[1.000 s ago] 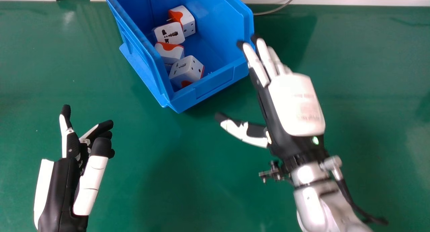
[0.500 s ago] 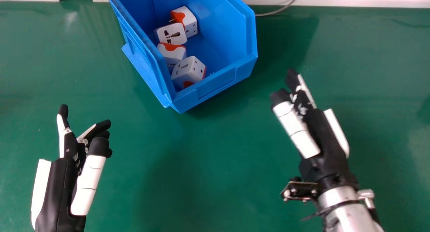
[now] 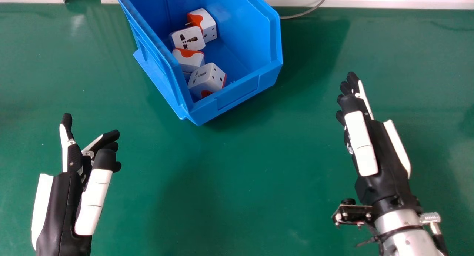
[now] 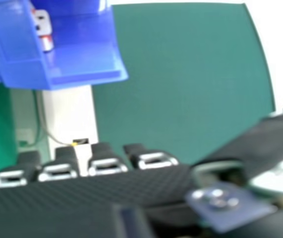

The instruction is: Pick all objects and put in blue box

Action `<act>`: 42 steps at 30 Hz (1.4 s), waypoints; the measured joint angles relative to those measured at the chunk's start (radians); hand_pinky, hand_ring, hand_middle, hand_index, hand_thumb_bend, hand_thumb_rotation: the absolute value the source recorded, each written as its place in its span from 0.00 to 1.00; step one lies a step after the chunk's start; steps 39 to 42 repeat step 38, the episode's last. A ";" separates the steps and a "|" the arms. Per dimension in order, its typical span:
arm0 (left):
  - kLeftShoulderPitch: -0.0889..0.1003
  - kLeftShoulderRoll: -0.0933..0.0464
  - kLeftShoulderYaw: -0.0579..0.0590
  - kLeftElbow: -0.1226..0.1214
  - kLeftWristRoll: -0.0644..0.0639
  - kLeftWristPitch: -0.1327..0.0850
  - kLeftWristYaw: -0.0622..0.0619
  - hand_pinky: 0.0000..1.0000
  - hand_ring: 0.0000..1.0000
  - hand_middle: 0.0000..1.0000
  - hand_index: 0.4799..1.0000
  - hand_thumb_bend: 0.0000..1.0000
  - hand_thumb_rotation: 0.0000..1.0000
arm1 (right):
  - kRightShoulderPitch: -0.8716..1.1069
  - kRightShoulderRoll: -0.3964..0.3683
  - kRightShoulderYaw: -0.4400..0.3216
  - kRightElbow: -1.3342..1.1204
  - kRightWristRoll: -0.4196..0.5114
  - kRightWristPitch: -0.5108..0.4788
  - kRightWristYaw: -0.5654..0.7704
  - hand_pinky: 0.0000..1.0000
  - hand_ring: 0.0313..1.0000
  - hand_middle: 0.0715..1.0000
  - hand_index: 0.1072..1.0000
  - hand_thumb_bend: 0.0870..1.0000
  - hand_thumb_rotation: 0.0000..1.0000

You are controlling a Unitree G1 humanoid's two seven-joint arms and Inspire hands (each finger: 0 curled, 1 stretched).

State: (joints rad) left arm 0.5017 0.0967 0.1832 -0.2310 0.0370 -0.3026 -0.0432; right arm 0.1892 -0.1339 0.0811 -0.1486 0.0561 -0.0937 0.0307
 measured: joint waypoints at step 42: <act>-0.039 0.000 0.037 0.086 -0.032 -0.006 0.013 0.73 0.83 0.85 0.76 0.98 0.88 | 0.017 -0.035 -0.098 0.051 -0.021 -0.048 0.123 0.98 1.00 1.00 1.00 0.40 1.00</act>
